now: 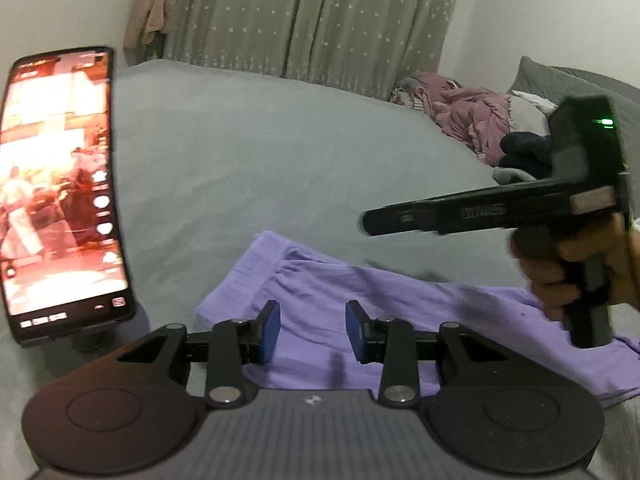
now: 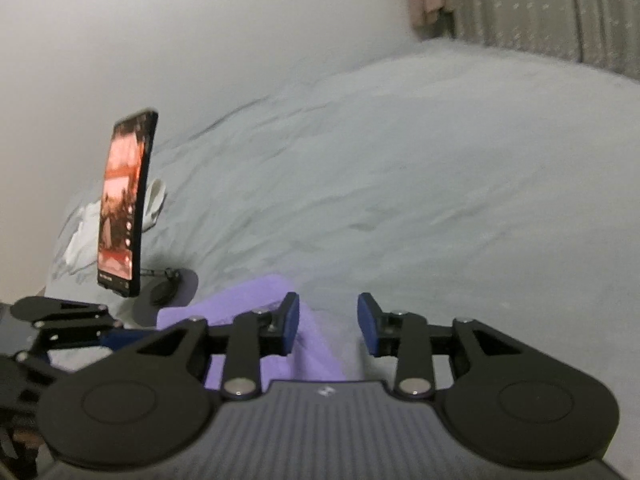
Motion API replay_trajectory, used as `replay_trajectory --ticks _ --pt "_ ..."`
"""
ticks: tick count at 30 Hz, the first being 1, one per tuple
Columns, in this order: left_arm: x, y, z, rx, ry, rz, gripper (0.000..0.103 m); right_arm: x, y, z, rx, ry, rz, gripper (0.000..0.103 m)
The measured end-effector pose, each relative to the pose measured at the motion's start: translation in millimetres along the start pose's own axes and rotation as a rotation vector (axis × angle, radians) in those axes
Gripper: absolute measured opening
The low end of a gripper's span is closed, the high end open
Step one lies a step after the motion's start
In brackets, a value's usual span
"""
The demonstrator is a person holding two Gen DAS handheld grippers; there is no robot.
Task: Fold clothes
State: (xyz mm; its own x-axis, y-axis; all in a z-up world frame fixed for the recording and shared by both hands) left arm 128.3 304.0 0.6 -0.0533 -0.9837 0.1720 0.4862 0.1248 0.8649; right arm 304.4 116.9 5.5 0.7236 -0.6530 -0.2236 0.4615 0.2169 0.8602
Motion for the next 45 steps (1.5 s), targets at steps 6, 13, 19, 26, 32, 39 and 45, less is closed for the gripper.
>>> replay_trajectory --ticks 6,13,19,26,32,39,45 --pt "42.5 2.4 -9.0 -0.014 -0.028 -0.053 0.038 22.7 -22.0 61.2 0.008 -0.093 -0.006 0.043" --pt "80.2 -1.9 -27.4 -0.051 -0.082 -0.125 0.038 25.0 -51.4 104.0 0.009 -0.149 -0.002 0.044" --pt "100.9 -26.5 -29.4 -0.128 -0.114 -0.253 0.038 19.5 -79.3 134.6 0.002 -0.18 0.012 0.044" --pt "106.8 -38.9 -22.6 -0.193 -0.072 -0.335 0.038 21.7 -114.1 174.6 -0.01 -0.219 0.001 0.044" --pt "113.2 -30.7 -12.1 -0.168 -0.045 -0.306 0.038 26.5 -137.2 205.2 -0.021 -0.263 -0.012 0.046" --pt "156.6 -24.9 -5.8 -0.102 -0.227 -0.257 0.038 34.4 -147.6 244.1 0.007 -0.32 -0.018 0.048" --pt "209.9 -40.0 -18.1 -0.14 -0.345 -0.335 0.038 47.8 -167.0 280.6 0.018 -0.388 -0.045 0.048"
Point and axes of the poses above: each gripper's, at about its wrist camera, not at the fingertips, and z roughly against the way its jaws point, x to its right, y to its top, the point moved 5 cm from there along -z, roughly the way its jaws point, and after that the axes turned 8 degrees about x, right-handed, at the moved point
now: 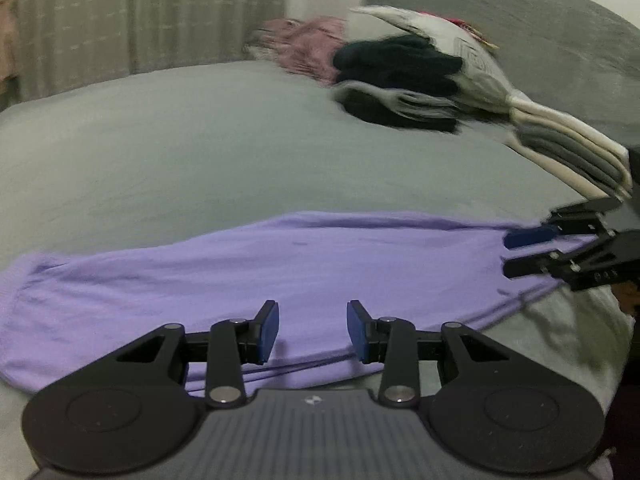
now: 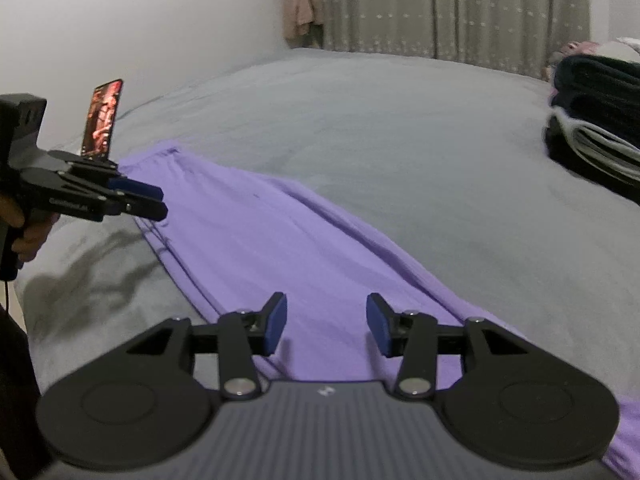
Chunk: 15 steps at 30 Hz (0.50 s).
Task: Fold clothes
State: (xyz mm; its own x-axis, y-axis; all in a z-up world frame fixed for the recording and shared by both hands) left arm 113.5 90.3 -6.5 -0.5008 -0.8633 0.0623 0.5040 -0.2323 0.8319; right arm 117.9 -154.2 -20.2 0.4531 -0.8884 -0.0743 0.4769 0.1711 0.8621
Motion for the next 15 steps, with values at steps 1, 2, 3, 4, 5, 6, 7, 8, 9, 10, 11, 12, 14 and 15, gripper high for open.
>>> replay_trajectory --ticks 1,2,3,4,5,6,7,8,9,10,11,12,14,15 --pt "15.9 0.5 -9.3 -0.014 -0.029 -0.037 0.038 6.9 -4.5 5.6 -0.002 -0.016 -0.007 0.048" --pt "22.3 0.9 -13.5 -0.019 -0.041 -0.05 0.038 16.2 -9.1 12.1 0.0 -0.036 -0.02 0.048" --pt "31.4 2.0 -19.2 -0.023 -0.058 -0.066 0.038 25.4 -13.7 18.5 0.002 -0.055 -0.033 0.048" --pt "40.4 3.2 -24.9 -0.028 -0.076 -0.082 0.038 34.2 -18.0 24.8 0.004 -0.073 -0.045 0.048" --pt "49.3 4.3 -30.6 -0.032 -0.094 -0.097 0.038 40.6 -21.0 29.5 0.006 -0.086 -0.054 0.048" --pt "56.3 5.0 -36.1 -0.038 -0.11 -0.105 0.038 47.2 -24.1 34.0 0.009 -0.099 -0.065 0.048" --pt "59.5 5.5 -40.3 -0.041 -0.119 -0.109 0.038 54.3 -27.5 38.8 0.011 -0.113 -0.077 0.048" --pt "67.9 5.5 -46.4 -0.052 -0.138 -0.121 0.038 63.6 -32.0 45.2 0.013 -0.126 -0.095 0.048" --pt "74.6 4.6 -52.3 -0.064 -0.148 -0.136 0.038 68.4 -34.5 48.3 0.012 -0.132 -0.105 0.048" --pt "81.0 3.8 -58.0 -0.076 -0.158 -0.151 0.038 77.2 -39.2 52.7 0.008 -0.143 -0.121 0.048" --pt "83.6 3.6 -60.6 -0.083 -0.16 -0.159 0.038 86.7 -44.3 56.4 0.003 -0.157 -0.134 0.048" --pt "86.4 3.4 -63.4 -0.09 -0.163 -0.166 0.038 95.8 -48.9 58.9 -0.002 -0.17 -0.142 0.048" --pt "91.5 3.4 -70.2 -0.104 -0.171 -0.168 0.038 107.8 -52.2 60.1 -0.008 -0.175 -0.154 0.048" --pt "91.9 3.7 -72.4 -0.109 -0.176 -0.161 0.038 116.4 -52.3 59.6 -0.006 -0.178 -0.161 0.048"
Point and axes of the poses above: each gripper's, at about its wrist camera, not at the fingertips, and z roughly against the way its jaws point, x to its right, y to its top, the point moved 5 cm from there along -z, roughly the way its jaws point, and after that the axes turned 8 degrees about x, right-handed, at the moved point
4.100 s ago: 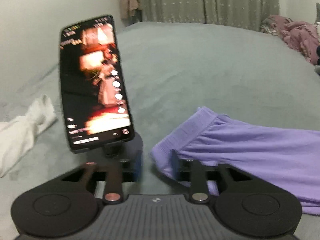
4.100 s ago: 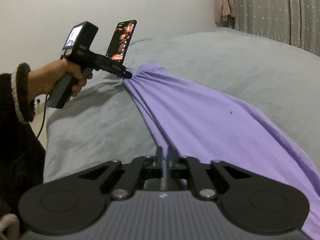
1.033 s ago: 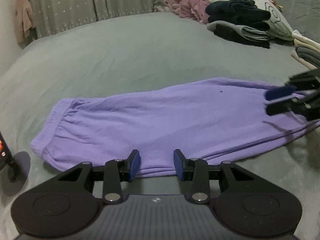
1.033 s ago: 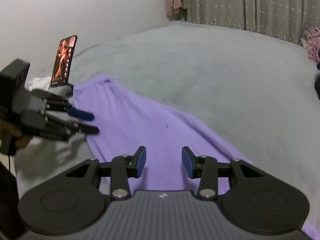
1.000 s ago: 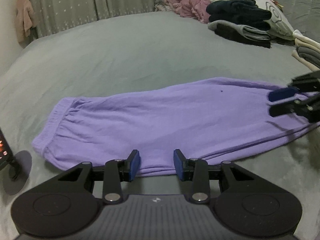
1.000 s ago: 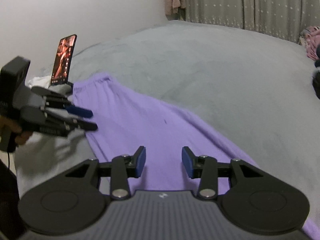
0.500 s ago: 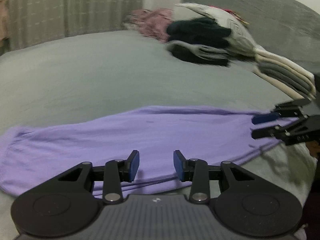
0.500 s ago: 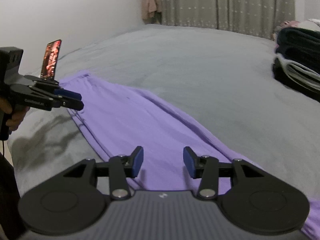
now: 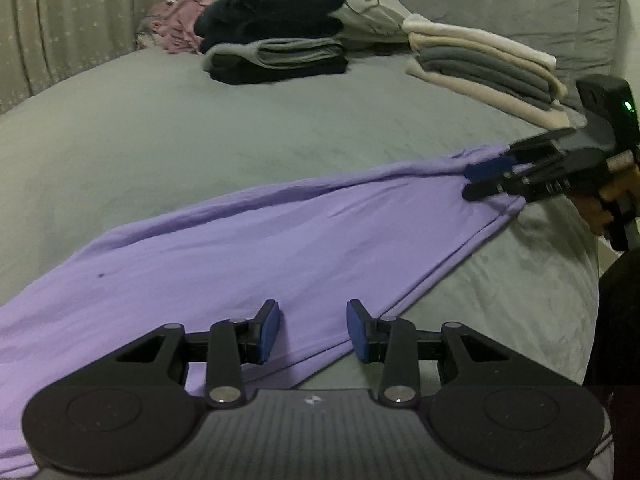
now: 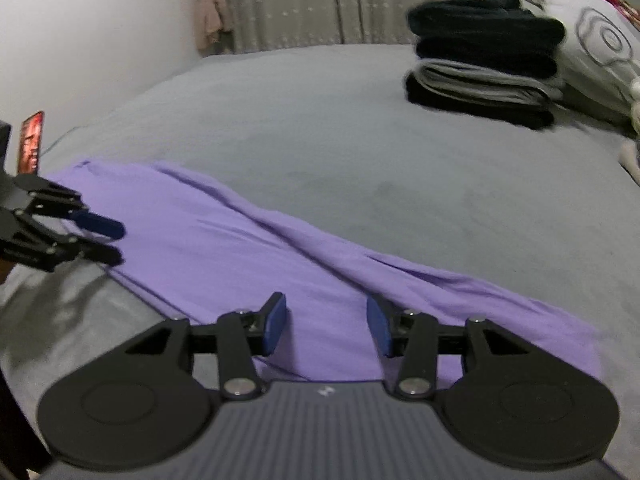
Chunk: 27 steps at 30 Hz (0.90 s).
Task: Fold clothes
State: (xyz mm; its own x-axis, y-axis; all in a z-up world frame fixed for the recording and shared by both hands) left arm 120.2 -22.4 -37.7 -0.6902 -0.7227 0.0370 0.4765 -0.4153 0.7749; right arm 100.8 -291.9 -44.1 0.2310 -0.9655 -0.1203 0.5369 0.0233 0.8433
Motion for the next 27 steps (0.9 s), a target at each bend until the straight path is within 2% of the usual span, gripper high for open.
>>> replay_trajectory --ticks 3,6,9,13,16,21,24,25,27 --pt "-0.3 0.2 -3.2 -0.009 -0.007 0.012 0.039 22.7 12.4 -7.6 0.022 -0.021 -0.027 0.043" --pt "-1.2 1.8 -3.0 -0.007 -0.01 0.021 0.039 46.8 19.1 -6.7 0.05 -0.118 -0.046 0.046" --pt "-2.1 7.5 -0.7 0.017 -0.021 0.041 0.039 75.6 29.6 1.8 0.094 -0.2 -0.119 0.046" --pt "9.1 19.0 -2.2 0.058 -0.061 0.035 0.039 103.1 36.4 30.8 0.118 -0.235 -0.173 0.045" --pt "29.8 29.0 -9.5 0.081 -0.11 -0.006 0.039 111.2 30.6 38.3 0.063 -0.212 -0.195 0.043" --pt "54.1 32.9 -26.1 0.089 -0.16 -0.027 0.039 113.4 24.5 39.5 -0.024 -0.175 -0.148 0.04" --pt "61.6 26.2 -38.9 0.048 -0.177 -0.039 0.039 110.2 12.3 30.4 -0.095 -0.132 -0.113 0.038" --pt "62.5 24.8 -40.1 0.045 -0.177 -0.043 0.039 108.2 9.9 27.1 -0.102 -0.132 -0.095 0.036" --pt "62.6 22.6 -41.8 0.044 -0.176 -0.049 0.039 108.4 9.3 21.6 -0.095 -0.145 -0.065 0.002"
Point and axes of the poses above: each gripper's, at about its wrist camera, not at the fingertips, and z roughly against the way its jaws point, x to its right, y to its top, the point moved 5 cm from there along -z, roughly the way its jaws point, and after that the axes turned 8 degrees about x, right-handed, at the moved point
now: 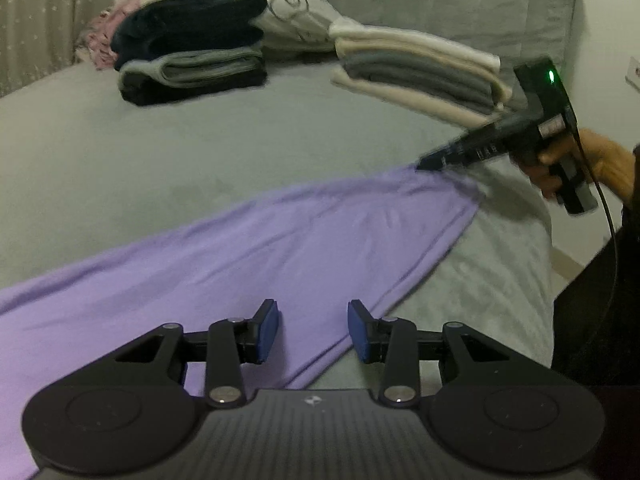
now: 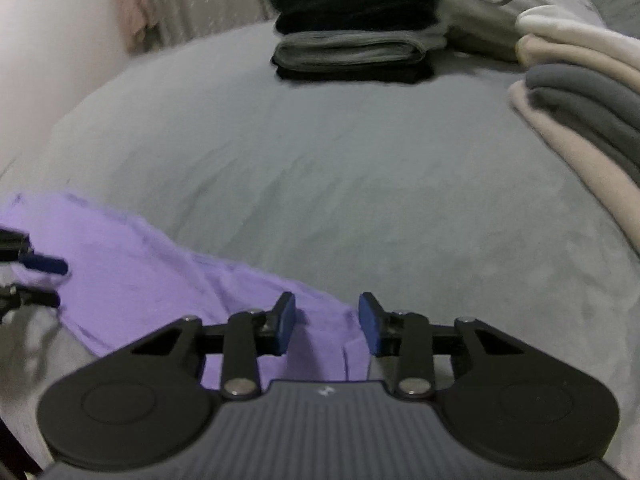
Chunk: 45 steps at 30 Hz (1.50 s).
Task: Fold clothes
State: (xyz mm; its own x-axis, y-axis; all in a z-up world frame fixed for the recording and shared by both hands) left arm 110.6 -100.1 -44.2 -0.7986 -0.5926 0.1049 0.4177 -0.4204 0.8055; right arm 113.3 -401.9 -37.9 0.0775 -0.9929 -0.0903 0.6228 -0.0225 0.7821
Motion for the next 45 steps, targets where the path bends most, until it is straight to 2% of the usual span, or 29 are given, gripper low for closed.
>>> replay_trajectory --ticks 3,7,9,10,12,16,20,22,23,24,27,31,35,36,38,40,42,45 --pt "-4.9 0.2 0.7 -0.002 -0.014 0.034 0.039 6.5 6.8 2.0 0.061 -0.037 -0.029 0.002" --pt "-3.2 -0.3 -0.5 -0.001 -0.01 0.021 0.04 10.2 1.3 -5.8 0.03 -0.066 -0.05 0.006" --pt "-2.1 -0.4 0.6 0.002 -0.007 0.015 0.04 12.7 4.0 -2.0 0.037 -0.064 -0.069 0.03" --pt "-1.6 -0.4 1.3 0.004 -0.005 0.013 0.04 13.9 5.9 3.4 0.052 -0.066 -0.07 0.032" --pt "-1.2 -0.8 2.8 0.008 -0.006 0.006 0.041 15.3 9.4 14.9 0.083 -0.063 -0.068 0.031" --pt "-1.0 -1.3 3.1 0.007 -0.008 0.004 0.041 -4.1 7.2 25.0 0.11 0.038 0.014 0.03" --pt "-0.9 -1.6 3.6 0.007 -0.008 0.003 0.041 -23.4 -6.2 8.9 0.047 0.069 0.131 0.03" --pt "-1.1 -1.6 3.4 0.007 -0.01 0.004 0.042 -27.0 -9.4 8.2 0.039 0.069 0.171 0.025" --pt "-1.3 -1.5 3.1 0.007 -0.011 0.006 0.042 -26.8 -8.7 9.4 0.041 0.074 0.171 0.009" --pt "-1.1 -1.4 3.0 0.007 -0.011 0.006 0.042 -26.6 -7.8 10.3 0.044 0.079 0.172 0.002" --pt "-0.4 -1.3 3.3 0.006 -0.011 0.002 0.043 -28.1 -4.5 15.9 0.075 0.07 0.199 0.002" --pt "-0.6 -1.5 3.7 0.006 -0.011 -0.001 0.043 -53.1 -9.0 37.0 0.099 0.134 0.287 0.002" --pt "-0.8 -1.2 3.7 0.005 -0.012 -0.001 0.043 -80.4 -28.3 45.6 0.005 0.279 0.372 0.009" --pt "-1.1 -1.2 3.8 0.005 -0.012 -0.002 0.043 -82.6 -30.7 47.8 -0.002 0.295 0.376 0.016" --pt "-1.1 -0.9 3.2 0.005 -0.013 -0.003 0.044 -80.0 -28.4 51.9 0.01 0.292 0.349 0.024" --pt "-0.6 -0.9 3.0 0.005 -0.012 -0.006 0.044 -75.2 -24.6 54.5 0.027 0.281 0.323 0.029" --pt "-0.7 -1.0 2.7 0.005 -0.013 -0.006 0.044 -64.0 -15.8 56.1 0.068 0.24 0.271 0.036" --pt "-0.7 -1.0 2.3 0.005 -0.013 -0.005 0.045 -63.5 -14.3 47.3 0.074 0.221 0.248 0.035"
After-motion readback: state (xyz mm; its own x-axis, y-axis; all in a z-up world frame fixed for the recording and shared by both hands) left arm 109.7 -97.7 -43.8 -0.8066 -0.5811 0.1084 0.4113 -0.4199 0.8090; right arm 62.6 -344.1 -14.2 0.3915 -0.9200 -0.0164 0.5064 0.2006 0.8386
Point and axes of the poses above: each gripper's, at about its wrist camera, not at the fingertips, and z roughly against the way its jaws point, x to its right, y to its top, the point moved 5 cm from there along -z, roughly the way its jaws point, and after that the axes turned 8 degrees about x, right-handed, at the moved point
